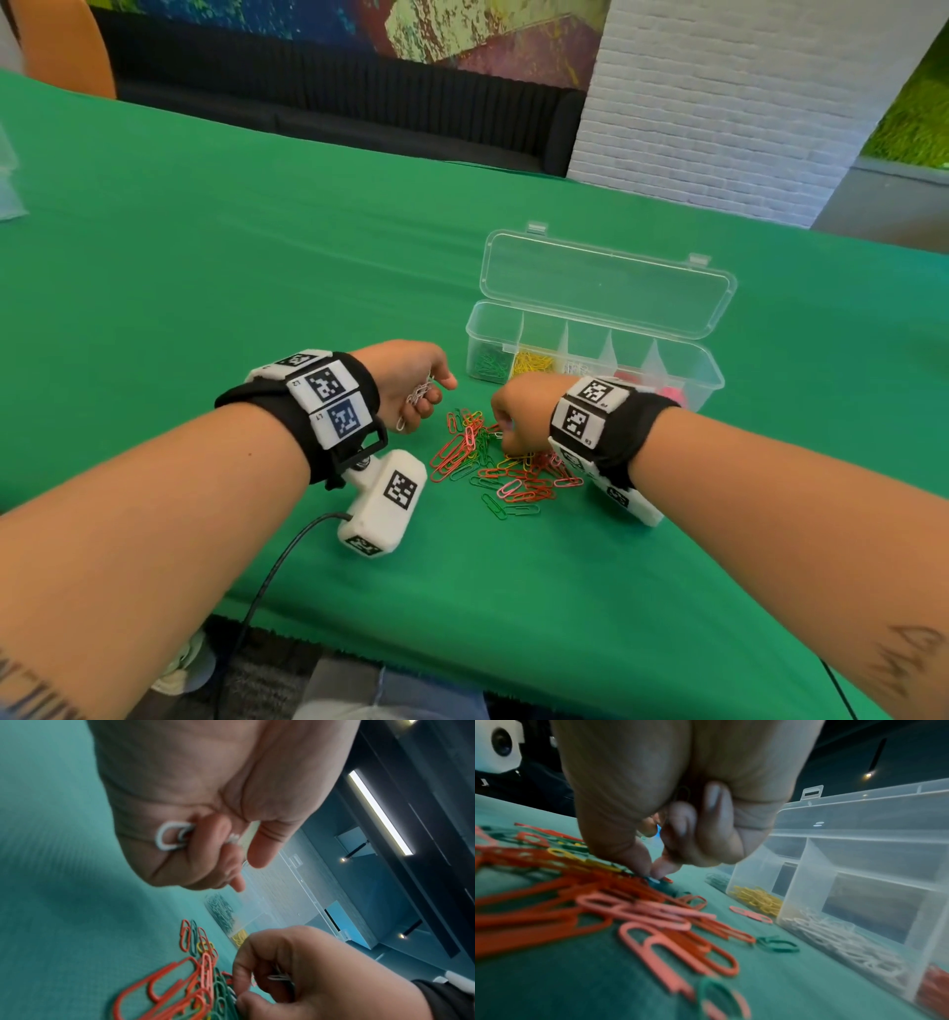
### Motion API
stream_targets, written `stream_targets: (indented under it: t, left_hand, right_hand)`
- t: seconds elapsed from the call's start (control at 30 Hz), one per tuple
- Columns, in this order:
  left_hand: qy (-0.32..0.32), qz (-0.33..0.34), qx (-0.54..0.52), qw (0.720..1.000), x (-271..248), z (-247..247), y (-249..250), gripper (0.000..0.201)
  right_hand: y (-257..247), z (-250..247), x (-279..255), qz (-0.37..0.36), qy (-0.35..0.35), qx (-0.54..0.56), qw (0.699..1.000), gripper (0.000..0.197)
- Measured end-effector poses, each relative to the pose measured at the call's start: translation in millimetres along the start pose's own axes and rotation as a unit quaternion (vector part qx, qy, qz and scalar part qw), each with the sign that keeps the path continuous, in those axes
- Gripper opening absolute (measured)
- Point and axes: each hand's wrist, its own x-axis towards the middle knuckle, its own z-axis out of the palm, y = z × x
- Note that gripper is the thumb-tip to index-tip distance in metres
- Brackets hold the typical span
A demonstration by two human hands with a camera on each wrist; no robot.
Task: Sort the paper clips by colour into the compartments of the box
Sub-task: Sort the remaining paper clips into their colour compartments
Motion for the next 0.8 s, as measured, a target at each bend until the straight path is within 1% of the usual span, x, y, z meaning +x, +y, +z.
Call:
stream_targets:
  t: [0.13, 0.17, 0.23, 0.3, 0.37, 0.4, 0.43, 0.53, 0.63, 0.7, 0.73, 0.77, 0.8]
  left_hand:
    - [0.004, 0.002, -0.011, 1.000, -3.1, 1.1, -0.4, 0.012]
    - [0.002, 0.003, -0.015, 1.000, -3.3, 0.9, -0.8, 0.013]
    - [-0.002, 0.001, -0.025, 1.000, -2.7, 0.8, -1.1, 0.014]
    - [-0.001, -0.005, -0.032, 0.999, -1.8, 0.9, -0.8, 0.016]
    - [-0.002, -0.016, -0.036, 0.999, -1.2, 0.7, -0.3, 0.018]
    - [-0.002, -0.022, -0.037, 0.999, -1.1, 0.6, -0.3, 0.018]
    - [-0.002, -0.027, -0.037, 0.999, -0.7, 0.4, -0.3, 0.018]
    - [-0.002, -0.034, -0.040, 0.999, 0.1, 1.4, 0.9, 0.019]
    - [-0.012, -0.030, -0.050, 0.998, 2.5, 5.2, 4.9, 0.020]
    - [-0.022, -0.026, -0.057, 0.998, 4.2, 9.4, 9.7, 0.021]
    - [-0.028, -0.023, -0.059, 0.998, 4.9, 11.9, 13.1, 0.022]
    - [-0.033, -0.021, -0.058, 0.998, 5.7, 14.4, 17.1, 0.023]
    - [-0.034, -0.018, -0.054, 0.998, 6.7, 17.1, 21.5, 0.024]
  right_hand:
    - [5.3, 1.4, 1.8, 0.013, -0.020, 0.081, 0.996, 0.009]
    - [6.2, 2.6, 0.9, 0.016, -0.026, 0.097, 0.995, 0.010]
    - [7.6, 4.9, -1.4, 0.027, -0.032, 0.117, 0.992, 0.020]
    - [9.5, 4.0, -4.5, 0.040, -0.021, 0.143, 0.989, 0.028]
    - [12.3, -0.6, -9.4, 0.054, -0.006, 0.193, 0.980, 0.029]
    - [14.6, -2.6, -11.7, 0.066, 0.002, 0.233, 0.970, 0.029]
    - [18.4, -3.3, -13.3, 0.082, 0.009, 0.291, 0.953, 0.029]
    - [31.9, -1.2, -17.5, 0.113, 0.001, 0.469, 0.876, 0.020]
    - [43.6, 3.7, -19.7, 0.099, 0.011, 0.582, 0.807, 0.021]
    - [48.0, 4.1, -21.6, 0.094, 0.032, 0.659, 0.746, 0.024]
    - [50.1, 3.0, -22.4, 0.088, 0.040, 0.687, 0.720, 0.024]
    - [52.1, 0.3, -23.7, 0.086, 0.047, 0.704, 0.704, 0.024]
    - [54.8, -2.7, -24.8, 0.087, 0.053, 0.710, 0.696, 0.023]
